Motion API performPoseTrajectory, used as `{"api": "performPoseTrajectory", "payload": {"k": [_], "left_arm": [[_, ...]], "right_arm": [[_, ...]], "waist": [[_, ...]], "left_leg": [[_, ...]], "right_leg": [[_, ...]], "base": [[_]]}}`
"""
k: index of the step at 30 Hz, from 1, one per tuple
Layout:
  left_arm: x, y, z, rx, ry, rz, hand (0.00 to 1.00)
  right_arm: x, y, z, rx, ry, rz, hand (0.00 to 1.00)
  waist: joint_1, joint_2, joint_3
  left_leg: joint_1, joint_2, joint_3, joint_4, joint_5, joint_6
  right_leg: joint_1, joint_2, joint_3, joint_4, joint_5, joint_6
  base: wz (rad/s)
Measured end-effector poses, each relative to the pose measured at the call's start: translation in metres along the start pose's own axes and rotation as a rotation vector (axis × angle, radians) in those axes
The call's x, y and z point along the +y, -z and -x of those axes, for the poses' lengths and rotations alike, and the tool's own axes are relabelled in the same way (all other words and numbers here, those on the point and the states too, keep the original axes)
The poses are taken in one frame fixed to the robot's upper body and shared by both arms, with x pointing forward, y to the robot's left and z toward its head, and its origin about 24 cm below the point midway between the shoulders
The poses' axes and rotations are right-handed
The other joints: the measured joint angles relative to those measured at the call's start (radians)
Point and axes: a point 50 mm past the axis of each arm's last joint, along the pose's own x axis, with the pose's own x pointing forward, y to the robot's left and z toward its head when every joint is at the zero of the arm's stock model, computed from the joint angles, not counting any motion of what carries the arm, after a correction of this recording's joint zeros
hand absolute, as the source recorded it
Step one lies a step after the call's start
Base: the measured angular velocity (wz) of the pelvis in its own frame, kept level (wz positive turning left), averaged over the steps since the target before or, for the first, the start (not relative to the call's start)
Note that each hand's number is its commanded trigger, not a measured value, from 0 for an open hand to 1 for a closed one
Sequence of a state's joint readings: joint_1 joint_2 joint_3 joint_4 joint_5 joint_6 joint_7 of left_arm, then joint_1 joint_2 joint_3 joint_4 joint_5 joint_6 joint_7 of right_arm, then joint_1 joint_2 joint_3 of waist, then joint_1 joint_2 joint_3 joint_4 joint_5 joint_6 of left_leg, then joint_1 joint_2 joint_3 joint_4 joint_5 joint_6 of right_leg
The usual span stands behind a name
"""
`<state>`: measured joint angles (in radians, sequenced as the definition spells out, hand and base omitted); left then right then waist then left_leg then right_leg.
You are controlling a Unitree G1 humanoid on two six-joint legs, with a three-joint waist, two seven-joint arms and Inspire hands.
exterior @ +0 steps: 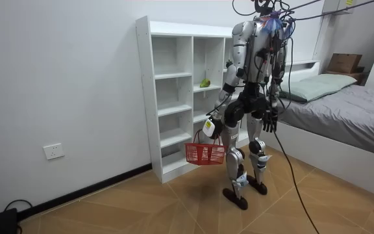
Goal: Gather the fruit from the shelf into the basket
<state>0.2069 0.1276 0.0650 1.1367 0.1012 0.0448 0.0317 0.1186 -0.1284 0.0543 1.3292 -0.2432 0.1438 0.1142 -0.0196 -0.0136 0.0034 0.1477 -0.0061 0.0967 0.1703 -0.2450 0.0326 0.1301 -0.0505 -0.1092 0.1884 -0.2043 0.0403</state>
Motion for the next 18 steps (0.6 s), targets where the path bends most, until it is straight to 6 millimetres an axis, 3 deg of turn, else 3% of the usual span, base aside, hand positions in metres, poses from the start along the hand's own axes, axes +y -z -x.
{"api": "performPoseTrajectory", "payload": {"k": [18], "left_arm": [[0.0001,0.0017,0.0002,0.006,-0.003,0.000,1.00]], "right_arm": [[0.0005,0.0005,0.0000,0.003,-0.008,0.000,0.00]], "waist": [[0.000,0.001,0.0015]], "left_leg": [[0.004,0.000,0.000,-0.001,0.000,0.000]], "right_leg": [[0.009,0.000,0.000,-0.001,0.000,0.000]], "base": [[0.00]]}}
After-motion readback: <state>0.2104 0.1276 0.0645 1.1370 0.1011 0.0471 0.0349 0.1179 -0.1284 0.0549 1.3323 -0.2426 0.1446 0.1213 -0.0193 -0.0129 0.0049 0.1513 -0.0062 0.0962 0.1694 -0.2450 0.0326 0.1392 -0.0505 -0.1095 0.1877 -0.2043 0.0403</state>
